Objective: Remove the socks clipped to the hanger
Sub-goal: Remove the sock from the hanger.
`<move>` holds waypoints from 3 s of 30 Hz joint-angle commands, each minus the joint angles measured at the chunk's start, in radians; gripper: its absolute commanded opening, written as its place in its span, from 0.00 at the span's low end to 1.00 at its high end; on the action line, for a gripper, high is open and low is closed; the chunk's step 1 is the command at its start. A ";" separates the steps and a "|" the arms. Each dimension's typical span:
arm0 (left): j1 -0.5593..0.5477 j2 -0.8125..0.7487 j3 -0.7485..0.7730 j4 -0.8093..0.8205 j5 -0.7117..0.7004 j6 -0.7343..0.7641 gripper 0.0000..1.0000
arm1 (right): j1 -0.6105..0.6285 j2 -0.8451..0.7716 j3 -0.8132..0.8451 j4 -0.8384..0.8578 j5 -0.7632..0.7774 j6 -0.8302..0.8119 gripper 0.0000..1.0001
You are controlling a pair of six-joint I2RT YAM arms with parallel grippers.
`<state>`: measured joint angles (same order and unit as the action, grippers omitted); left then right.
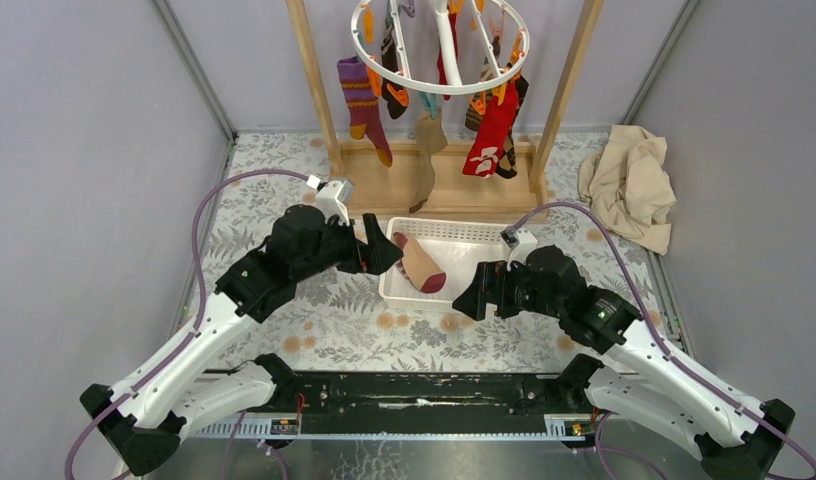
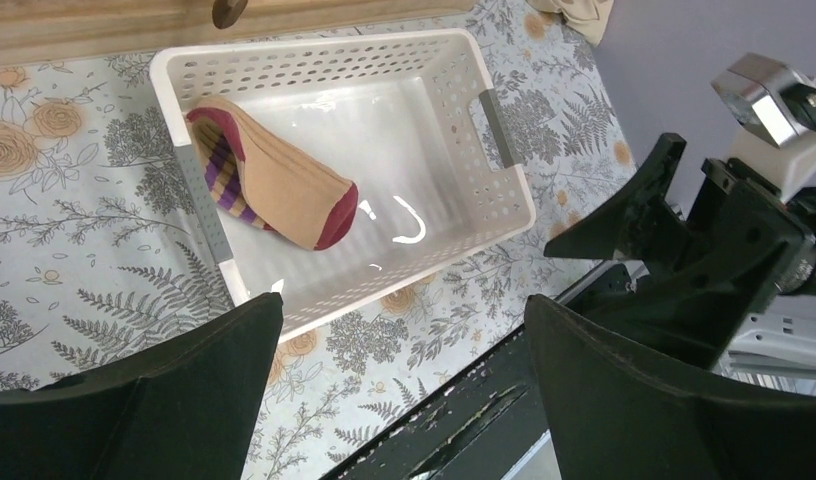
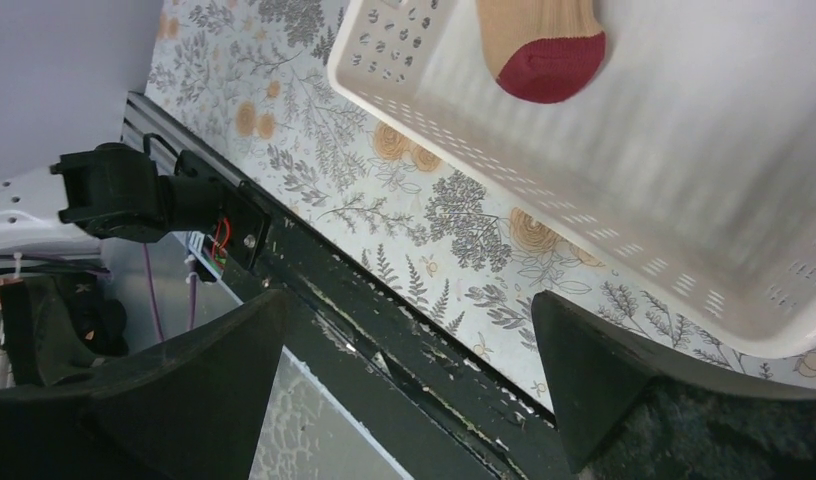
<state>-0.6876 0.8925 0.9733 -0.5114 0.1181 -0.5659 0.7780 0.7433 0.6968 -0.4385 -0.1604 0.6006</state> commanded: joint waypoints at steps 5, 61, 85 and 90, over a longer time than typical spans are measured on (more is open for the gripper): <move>-0.006 0.046 0.042 0.031 -0.062 -0.031 0.99 | 0.007 0.051 0.119 -0.009 -0.197 0.009 1.00; 0.178 0.478 0.163 0.350 -0.140 0.090 0.98 | -0.209 0.784 0.266 0.935 0.120 -0.239 0.99; 0.188 0.386 0.131 0.251 -0.157 0.113 0.98 | -0.209 0.969 0.306 1.184 0.086 -0.230 0.29; 0.188 0.380 0.176 0.242 -0.125 0.111 0.98 | -0.210 0.856 0.278 1.077 0.089 -0.247 0.07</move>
<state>-0.5076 1.2991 1.1046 -0.2630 -0.0235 -0.4751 0.5694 1.7252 0.9672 0.6643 -0.0708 0.3794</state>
